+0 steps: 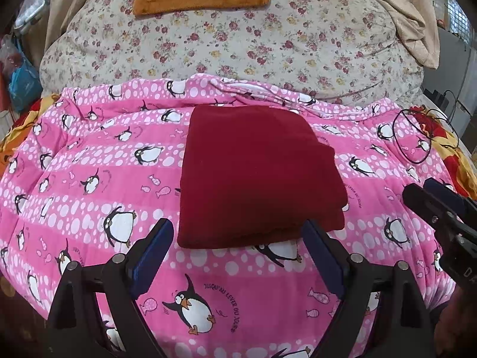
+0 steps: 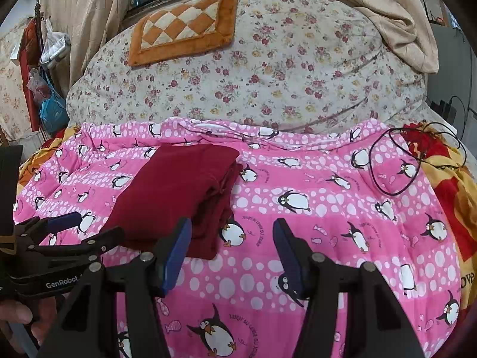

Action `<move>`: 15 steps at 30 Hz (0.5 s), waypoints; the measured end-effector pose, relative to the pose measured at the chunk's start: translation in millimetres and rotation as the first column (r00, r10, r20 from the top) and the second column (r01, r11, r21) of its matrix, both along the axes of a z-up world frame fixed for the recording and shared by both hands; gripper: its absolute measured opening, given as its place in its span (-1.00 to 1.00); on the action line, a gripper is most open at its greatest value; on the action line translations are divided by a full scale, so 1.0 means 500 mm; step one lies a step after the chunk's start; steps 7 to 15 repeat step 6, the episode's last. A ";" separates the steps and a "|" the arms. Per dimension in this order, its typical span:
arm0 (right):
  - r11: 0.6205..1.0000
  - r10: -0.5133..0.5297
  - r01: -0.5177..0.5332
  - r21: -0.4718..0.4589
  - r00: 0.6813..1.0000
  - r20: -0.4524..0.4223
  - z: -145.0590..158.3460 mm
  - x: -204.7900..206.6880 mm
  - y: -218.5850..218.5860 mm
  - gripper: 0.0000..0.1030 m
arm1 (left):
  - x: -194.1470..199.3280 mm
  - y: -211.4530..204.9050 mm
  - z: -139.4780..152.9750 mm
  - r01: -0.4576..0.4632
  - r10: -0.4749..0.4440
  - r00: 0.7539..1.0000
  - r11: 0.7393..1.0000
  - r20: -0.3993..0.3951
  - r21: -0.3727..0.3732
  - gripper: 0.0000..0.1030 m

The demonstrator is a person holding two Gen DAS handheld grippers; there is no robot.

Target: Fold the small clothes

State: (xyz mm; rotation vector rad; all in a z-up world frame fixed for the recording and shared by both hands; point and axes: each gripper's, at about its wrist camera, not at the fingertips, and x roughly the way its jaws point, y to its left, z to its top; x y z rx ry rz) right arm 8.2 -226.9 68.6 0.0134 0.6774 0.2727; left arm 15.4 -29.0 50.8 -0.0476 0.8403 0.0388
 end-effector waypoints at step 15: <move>1.000 0.003 -0.003 -0.002 1.000 -0.001 0.001 -0.003 0.001 0.16 | 0.000 -0.003 0.003 0.011 -0.011 1.000 1.000 0.005 -0.010 0.34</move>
